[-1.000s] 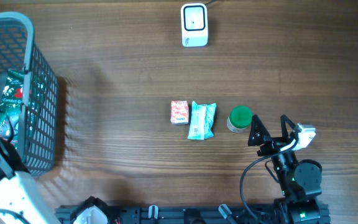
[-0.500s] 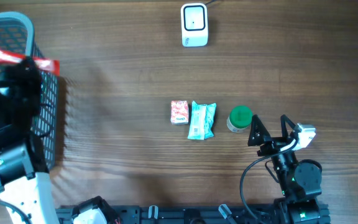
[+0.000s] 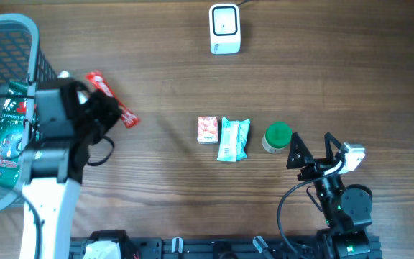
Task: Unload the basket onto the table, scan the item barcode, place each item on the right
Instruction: 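Lift the red Nescafe stick and carry it toward the scanner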
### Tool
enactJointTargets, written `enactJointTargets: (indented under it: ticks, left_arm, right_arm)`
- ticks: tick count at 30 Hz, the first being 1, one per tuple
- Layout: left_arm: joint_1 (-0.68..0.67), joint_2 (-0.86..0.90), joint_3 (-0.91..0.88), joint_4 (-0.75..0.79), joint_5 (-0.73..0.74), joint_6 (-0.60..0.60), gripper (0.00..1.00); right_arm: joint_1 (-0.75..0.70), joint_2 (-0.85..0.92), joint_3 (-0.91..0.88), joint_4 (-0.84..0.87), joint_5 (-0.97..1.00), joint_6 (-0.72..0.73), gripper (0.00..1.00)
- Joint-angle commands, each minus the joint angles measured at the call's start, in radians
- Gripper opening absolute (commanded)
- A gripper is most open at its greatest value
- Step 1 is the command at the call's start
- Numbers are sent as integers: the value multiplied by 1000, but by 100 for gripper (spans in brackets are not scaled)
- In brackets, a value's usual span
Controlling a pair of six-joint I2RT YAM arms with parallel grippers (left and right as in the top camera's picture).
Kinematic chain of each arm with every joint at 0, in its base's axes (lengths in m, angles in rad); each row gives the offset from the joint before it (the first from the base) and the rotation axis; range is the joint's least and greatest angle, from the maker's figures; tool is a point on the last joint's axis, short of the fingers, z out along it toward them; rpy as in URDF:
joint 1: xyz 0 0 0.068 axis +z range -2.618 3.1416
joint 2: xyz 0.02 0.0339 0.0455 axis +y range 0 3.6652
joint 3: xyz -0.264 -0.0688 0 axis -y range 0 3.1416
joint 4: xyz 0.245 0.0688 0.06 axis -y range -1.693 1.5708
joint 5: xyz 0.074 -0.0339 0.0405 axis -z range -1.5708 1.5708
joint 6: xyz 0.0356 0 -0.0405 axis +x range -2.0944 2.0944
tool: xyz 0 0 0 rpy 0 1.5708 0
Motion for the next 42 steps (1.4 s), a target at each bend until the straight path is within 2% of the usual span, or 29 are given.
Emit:
enactJointTargets:
  ticks: [1, 5, 10, 15, 18, 23, 29, 34, 42]
  left_arm:
    - [-85, 121, -6, -48, -27, 54, 4]
    - [-184, 265, -6, -64, -27, 112, 4]
    - [-325, 445, -6, -37, -27, 134, 4]
    - [-448, 547, -6, 26, -37, 133, 4]
    - [-503, 560, -6, 42, -112, 133, 4]
    - [-555, 547, -6, 45, -317, 133, 4]
    - [-600, 546, -6, 93, -296, 134, 4]
    - [-651, 546, -6, 195, -311, 209, 4]
    - [-728, 547, -6, 253, -310, 205, 4]
  right_arm:
    - [4, 2, -1, 5, 13, -18, 100]
    - [4, 2, -1, 5, 13, -18, 100]
    - [4, 2, -1, 5, 13, -18, 100]
    - [4, 2, -1, 5, 13, -18, 100]
    - [4, 2, -1, 5, 13, -18, 100]
    - [4, 2, -1, 5, 13, -18, 100]
    - [4, 2, -1, 5, 13, -18, 100]
    - [4, 2, -1, 5, 13, -18, 100]
    - [4, 2, -1, 5, 13, -18, 100]
